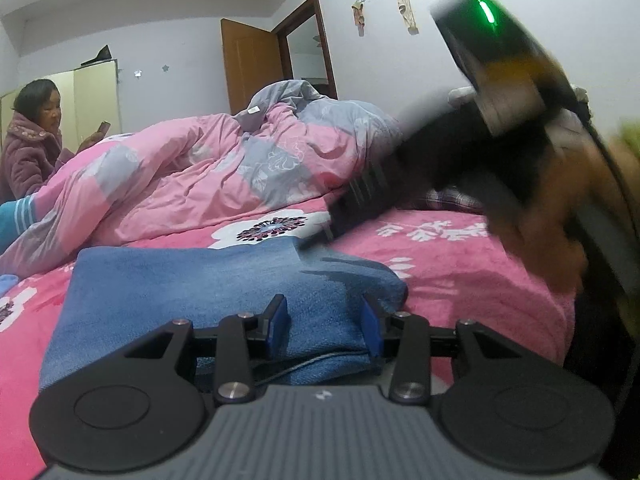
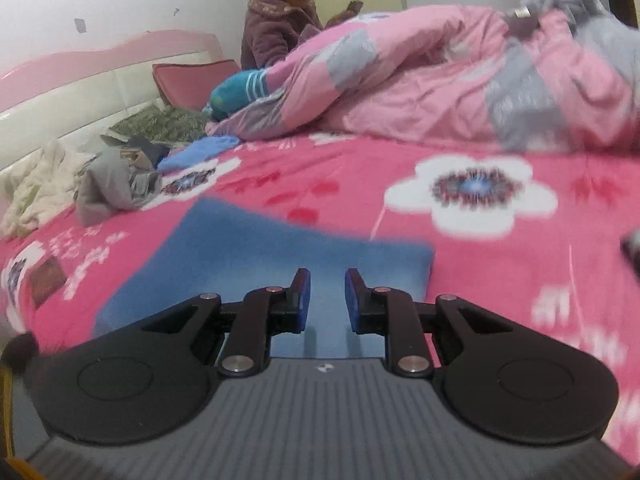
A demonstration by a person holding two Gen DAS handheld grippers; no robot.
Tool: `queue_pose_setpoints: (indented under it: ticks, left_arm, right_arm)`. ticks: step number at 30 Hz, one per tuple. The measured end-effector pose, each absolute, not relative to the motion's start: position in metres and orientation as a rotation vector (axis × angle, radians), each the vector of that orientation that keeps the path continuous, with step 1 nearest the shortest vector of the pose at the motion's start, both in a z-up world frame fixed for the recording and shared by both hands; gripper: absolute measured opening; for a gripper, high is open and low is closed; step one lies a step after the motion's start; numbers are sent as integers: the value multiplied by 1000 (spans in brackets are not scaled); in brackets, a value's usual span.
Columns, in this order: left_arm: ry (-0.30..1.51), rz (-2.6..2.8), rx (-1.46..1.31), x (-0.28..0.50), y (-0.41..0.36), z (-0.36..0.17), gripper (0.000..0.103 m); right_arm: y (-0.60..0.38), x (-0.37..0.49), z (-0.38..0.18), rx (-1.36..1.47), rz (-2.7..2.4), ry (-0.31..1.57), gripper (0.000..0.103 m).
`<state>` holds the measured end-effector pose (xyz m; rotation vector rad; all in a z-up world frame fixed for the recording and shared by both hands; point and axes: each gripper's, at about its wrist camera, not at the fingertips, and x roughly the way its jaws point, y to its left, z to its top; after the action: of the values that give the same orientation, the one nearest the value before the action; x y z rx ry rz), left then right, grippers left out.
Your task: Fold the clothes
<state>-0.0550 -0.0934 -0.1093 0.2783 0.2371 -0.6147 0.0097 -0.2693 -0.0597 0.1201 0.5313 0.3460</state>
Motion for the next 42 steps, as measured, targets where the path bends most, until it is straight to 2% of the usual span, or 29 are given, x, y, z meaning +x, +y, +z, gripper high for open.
queue_pose_setpoints:
  ticks: [4, 12, 14, 19, 21, 29, 34, 37, 42]
  left_arm:
    - [245, -611, 286, -55, -94, -108, 41]
    - [255, -604, 288, -56, -95, -107, 44]
    - [257, -604, 289, -55, -95, -107, 44]
    - [260, -589, 305, -56, -96, -105, 49]
    - [264, -578, 323, -58, -95, -100, 54]
    - [219, -514, 348, -68, -81, -70, 54]
    - [269, -397, 285, -44, -62, -64, 54]
    - [356, -341, 263, -26, -49, -76, 57]
    - [342, -346, 219, -26, -40, -83, 59]
  right_arm:
    - [-273, 0, -92, 187, 333, 510, 18]
    - [-279, -17, -70, 248, 321, 436, 19]
    - [-280, -22, -79, 274, 334, 452, 23]
    - [-287, -26, -108, 377, 335, 437, 23]
    - [-285, -25, -107, 361, 334, 437, 23]
    - [-283, -29, -111, 328, 340, 401, 23]
    - [-283, -29, -111, 319, 342, 393, 23]
    - [-282, -29, -112, 314, 340, 391, 23]
    - [-280, -28, -107, 305, 334, 410, 23]
